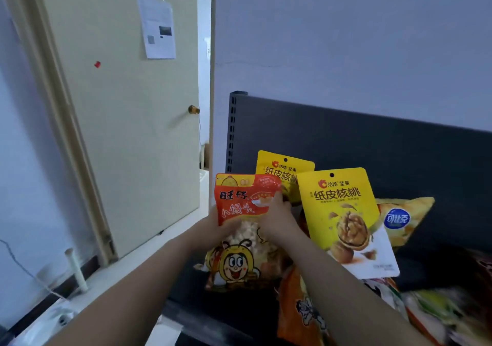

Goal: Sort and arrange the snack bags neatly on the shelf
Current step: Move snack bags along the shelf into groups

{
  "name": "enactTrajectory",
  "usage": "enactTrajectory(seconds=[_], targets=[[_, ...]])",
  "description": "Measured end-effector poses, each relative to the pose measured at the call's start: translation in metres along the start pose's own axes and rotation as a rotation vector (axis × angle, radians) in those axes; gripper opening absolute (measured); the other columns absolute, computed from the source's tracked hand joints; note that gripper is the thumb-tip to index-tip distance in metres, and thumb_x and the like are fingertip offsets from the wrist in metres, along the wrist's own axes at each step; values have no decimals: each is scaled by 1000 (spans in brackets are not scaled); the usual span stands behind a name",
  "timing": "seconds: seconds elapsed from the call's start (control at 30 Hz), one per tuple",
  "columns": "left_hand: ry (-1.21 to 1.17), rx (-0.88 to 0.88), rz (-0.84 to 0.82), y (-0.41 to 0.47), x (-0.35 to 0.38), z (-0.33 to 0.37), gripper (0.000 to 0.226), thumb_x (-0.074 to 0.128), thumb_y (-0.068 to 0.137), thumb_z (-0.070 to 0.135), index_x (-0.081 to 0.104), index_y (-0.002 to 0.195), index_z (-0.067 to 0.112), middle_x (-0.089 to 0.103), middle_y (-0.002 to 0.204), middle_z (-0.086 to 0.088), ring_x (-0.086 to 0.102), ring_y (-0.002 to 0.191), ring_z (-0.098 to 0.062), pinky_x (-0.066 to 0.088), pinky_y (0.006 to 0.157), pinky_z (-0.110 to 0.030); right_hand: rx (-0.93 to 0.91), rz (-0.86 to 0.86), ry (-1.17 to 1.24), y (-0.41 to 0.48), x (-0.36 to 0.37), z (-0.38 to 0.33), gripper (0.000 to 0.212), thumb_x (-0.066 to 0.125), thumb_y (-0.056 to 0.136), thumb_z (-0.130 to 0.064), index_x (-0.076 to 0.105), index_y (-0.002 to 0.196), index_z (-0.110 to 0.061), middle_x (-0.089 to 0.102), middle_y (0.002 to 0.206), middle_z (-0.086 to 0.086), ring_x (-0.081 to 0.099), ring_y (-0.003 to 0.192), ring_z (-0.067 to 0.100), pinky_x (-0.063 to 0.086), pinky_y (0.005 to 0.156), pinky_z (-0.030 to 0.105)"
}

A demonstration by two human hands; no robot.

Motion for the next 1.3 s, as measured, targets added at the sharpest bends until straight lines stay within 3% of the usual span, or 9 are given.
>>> enactTrajectory(seconds=[0.07,0.17,0.27,0.4,0.57,0.77,1.0,1.17,1.3], targets=[[38,-10,-32,1,2,0,72,62,82,62,27,139,37,61,118,9,62,103,-10,52,85,-31,-88,13,-236,-2,-4,-5,60,56,91,-16,29,144,-16,19,150,18,31,133,39,34,108,45],[339,-60,34,12,5,6,111,44,55,97,8,147,47,52,138,-6,58,117,-27,47,99,-49,-176,37,-550,-3,-5,-11,39,56,91,-26,52,128,-13,45,137,15,39,129,35,35,109,45],[517,-165,57,21,13,18,102,38,68,91,-3,150,47,25,155,-16,39,134,-41,33,110,-55,-222,24,-677,-4,-4,-12,24,57,90,-21,60,112,-12,63,118,9,57,111,29,44,94,38],[516,-193,28,26,19,20,91,43,80,79,1,152,44,16,157,-16,33,138,-41,28,114,-53,-198,-39,-638,-2,1,1,24,49,93,-14,59,115,-12,63,117,8,61,106,29,48,82,37],[524,-126,42,21,8,17,93,32,68,87,27,146,37,51,141,-7,53,122,-33,41,103,-53,-267,-9,-611,-9,-3,1,36,46,93,-6,54,127,-13,57,126,9,57,113,29,49,90,39],[725,29,192,-16,-11,58,51,39,91,66,54,117,25,64,115,0,60,103,-23,50,89,-42,-384,139,-436,-47,-49,-14,28,45,99,-17,57,124,-13,57,126,5,53,115,24,48,94,38],[668,328,220,-79,44,121,53,42,95,57,48,135,24,55,135,3,53,120,-18,43,96,-34,-324,301,-428,-106,-107,30,47,51,98,-34,46,141,-16,42,148,4,34,138,21,31,109,32],[712,306,88,-100,99,117,49,41,93,62,51,119,22,58,119,-1,55,104,-19,49,88,-36,-155,273,-436,-144,-123,98,58,51,94,-48,41,144,-19,44,145,7,37,134,25,34,108,34],[822,187,28,-110,131,103,72,42,90,66,34,143,19,45,139,-7,49,122,-26,47,97,-39,-12,154,-490,-164,-120,155,67,47,91,-59,35,146,-23,44,144,7,42,131,27,39,104,35]])
Point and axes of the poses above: each hand's wrist, its own y-axis towards the middle knuckle, its own x-axis out of the palm, z = x × y, the point moved 6 cm from there along y, towards the middle knuckle
